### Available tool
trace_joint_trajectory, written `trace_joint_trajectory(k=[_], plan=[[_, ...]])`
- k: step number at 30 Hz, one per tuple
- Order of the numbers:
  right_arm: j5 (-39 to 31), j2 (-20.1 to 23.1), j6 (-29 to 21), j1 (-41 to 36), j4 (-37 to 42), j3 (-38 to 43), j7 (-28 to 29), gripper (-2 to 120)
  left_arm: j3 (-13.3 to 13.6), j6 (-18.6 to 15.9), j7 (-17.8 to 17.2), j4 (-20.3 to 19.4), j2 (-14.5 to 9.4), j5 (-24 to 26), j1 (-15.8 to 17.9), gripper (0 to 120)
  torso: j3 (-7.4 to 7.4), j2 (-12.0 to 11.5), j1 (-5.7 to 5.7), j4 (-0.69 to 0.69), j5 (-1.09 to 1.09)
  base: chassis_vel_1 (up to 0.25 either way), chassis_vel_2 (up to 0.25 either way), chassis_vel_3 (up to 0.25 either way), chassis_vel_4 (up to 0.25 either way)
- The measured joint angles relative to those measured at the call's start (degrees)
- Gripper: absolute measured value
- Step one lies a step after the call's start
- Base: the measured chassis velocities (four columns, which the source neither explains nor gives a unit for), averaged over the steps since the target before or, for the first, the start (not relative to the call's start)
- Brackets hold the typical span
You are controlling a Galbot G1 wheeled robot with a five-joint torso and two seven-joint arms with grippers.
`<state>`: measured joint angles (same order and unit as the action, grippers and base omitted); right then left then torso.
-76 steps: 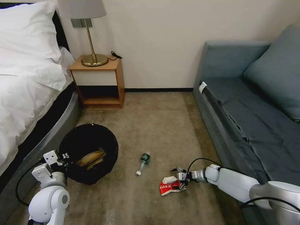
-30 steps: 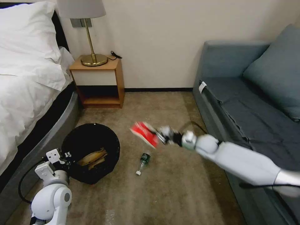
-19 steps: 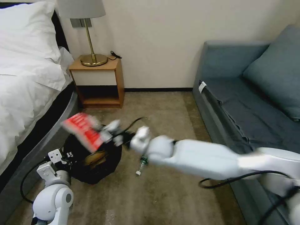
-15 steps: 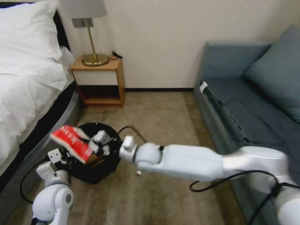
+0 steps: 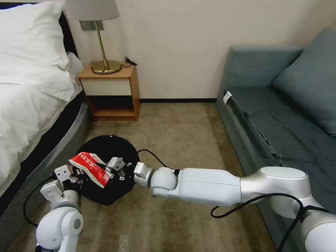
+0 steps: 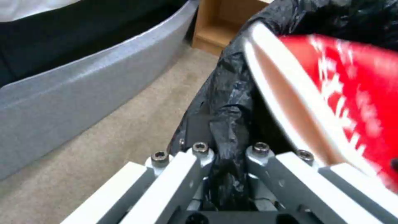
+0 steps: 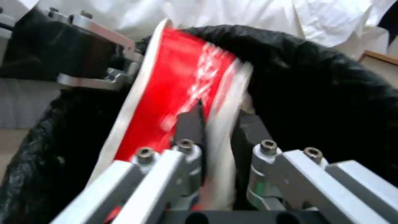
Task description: Pick up the trash bin, then pick up the garbage on the floor and place it into the trash bin.
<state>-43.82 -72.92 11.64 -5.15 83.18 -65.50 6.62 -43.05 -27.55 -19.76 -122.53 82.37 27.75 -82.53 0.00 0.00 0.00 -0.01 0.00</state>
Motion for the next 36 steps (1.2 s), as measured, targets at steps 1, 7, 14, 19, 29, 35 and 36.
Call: trace_joint_trajectory(k=[1,7,14,19,29,35,36], plan=[[0.2,0.31,-0.15,0.0,0.25,0.28,0.1,23,0.08,-0.02,-0.01,0.0,0.06,-0.05,0.0,3,0.0,0.0,0.0,0.0,0.0,0.0,0.0,0.0,0.0],[1.03,0.48,-0.28,-0.07,0.76,0.99,0.34,41,0.22,-0.03,-0.03,-0.11,0.31,-0.18,0.02,3,0.0,0.01,0.0,0.01,0.0,0.0,0.0,0.0,0.0],[1.88,0.24,-0.35,-0.44,1.33,2.74,1.07,69,-0.09,-0.04,-0.06,-0.25,0.38,-0.25,-0.02,3,0.0,0.01,0.0,0.01,0.0,0.0,0.0,0.0,0.0],[1.91,1.3,-1.68,-0.46,4.3,7.93,2.94,85,-0.78,-0.04,-0.07,0.41,0.3,-0.2,0.16,3,0.0,0.01,0.0,0.02,0.0,0.0,0.0,0.0,0.0],[-1.92,10.44,-12.18,-3.21,10.62,21.97,18.42,100,-2.51,0.19,-0.07,2.45,-0.58,0.06,1.19,3,0.0,0.01,0.0,-0.01,0.01,0.0,0.0,0.0,0.0],[-9.75,10.88,-22.15,-7.38,9.95,25.1,34.48,100,-3.27,0.19,-0.06,3.39,-1.31,0.33,1.49,3,0.0,0.01,0.0,-0.01,0.0,0.0,0.0,0.0,0.0],[-11.43,10.05,-23.63,-8.45,9.33,25.49,37.35,100,-3.39,0.1,-0.06,3.52,-1.52,0.42,1.58,3,0.0,0.01,0.0,0.0,0.0,0.0,0.0,0.0,0.0]])
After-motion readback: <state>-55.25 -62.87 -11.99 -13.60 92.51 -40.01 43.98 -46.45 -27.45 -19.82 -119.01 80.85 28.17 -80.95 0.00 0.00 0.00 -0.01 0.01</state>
